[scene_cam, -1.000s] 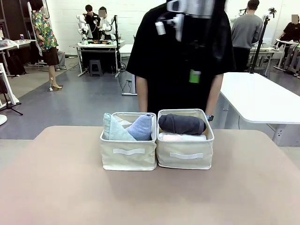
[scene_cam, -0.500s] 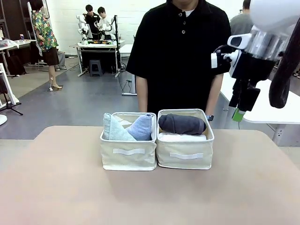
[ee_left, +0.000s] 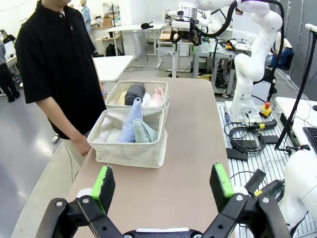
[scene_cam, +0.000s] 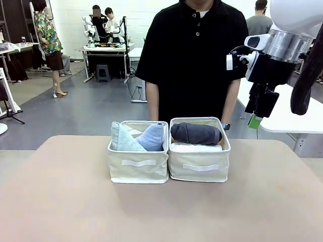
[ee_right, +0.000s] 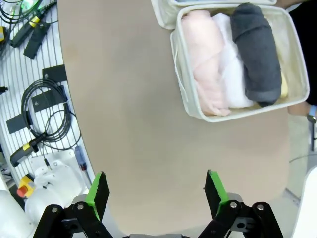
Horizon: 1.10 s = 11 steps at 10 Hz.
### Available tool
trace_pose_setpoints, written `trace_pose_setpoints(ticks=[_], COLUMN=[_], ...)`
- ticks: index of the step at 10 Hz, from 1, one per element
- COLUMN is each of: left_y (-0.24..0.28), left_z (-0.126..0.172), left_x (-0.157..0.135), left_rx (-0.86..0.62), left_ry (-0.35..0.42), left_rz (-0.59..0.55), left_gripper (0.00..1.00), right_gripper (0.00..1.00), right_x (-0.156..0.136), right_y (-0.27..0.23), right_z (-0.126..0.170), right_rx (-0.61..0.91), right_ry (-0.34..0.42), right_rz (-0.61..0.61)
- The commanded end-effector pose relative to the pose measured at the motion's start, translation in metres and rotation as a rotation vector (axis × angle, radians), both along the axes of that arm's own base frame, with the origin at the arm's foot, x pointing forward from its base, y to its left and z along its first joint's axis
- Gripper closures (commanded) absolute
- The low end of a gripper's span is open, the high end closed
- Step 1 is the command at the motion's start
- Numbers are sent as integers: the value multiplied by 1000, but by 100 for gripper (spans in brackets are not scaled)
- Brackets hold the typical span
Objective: Sort the towels based on their folding style.
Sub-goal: Pick up another triangle-folded towel from the table and place it in the left Fabric basket.
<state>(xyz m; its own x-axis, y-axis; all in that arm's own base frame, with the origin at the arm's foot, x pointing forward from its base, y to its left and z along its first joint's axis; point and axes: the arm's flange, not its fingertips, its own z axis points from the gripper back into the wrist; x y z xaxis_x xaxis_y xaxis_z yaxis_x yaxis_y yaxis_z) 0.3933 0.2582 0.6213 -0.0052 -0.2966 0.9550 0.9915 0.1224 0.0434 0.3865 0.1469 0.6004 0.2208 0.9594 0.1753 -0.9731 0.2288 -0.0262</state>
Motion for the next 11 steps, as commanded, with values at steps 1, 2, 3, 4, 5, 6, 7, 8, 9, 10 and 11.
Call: trace_pose_setpoints(ticks=[1,2,3,4,5,6,7,8,9,10,11], left_y=[-1,-1,-1,-1,-1,-1,-1,-1,-1,-1,-1], left_z=[-1,-1,-1,-1,-1,-1,-1,-1,-1,-1,-1], left_x=[-2,-2,-2,-2,-2,-2,-2,-2,-2,-2,-2], left_rx=[10,10,10,10,10,10,10,10,10,10,10], left_ry=[-4,-4,-4,-4,-4,-4,-4,-4,-4,-4,-4], left_rz=[7,7,7,7,7,7,7,7,7,7,7], left_gripper=[0,0,0,0,0,0,0,0,0,0,0], right_gripper=[0,0,0,0,0,0,0,0,0,0,0], right_x=[0,0,-2,-5,-6,-10,-14,-17,-19,-26,-34], right_y=[-3,0,-39,-92,-154,-201,-243,-282,-314,-340,-358], right_z=[-1,0,26,46,58,60,57,48,35,20,12], right_rx=[-15,0,119,293,437,559,647,780,878,956,1008], right_ry=[3,0,44,62,-14,-45,-83,-112,-130,-146,-169], right_rz=[16,0,151,255,232,232,247,206,153,133,110])
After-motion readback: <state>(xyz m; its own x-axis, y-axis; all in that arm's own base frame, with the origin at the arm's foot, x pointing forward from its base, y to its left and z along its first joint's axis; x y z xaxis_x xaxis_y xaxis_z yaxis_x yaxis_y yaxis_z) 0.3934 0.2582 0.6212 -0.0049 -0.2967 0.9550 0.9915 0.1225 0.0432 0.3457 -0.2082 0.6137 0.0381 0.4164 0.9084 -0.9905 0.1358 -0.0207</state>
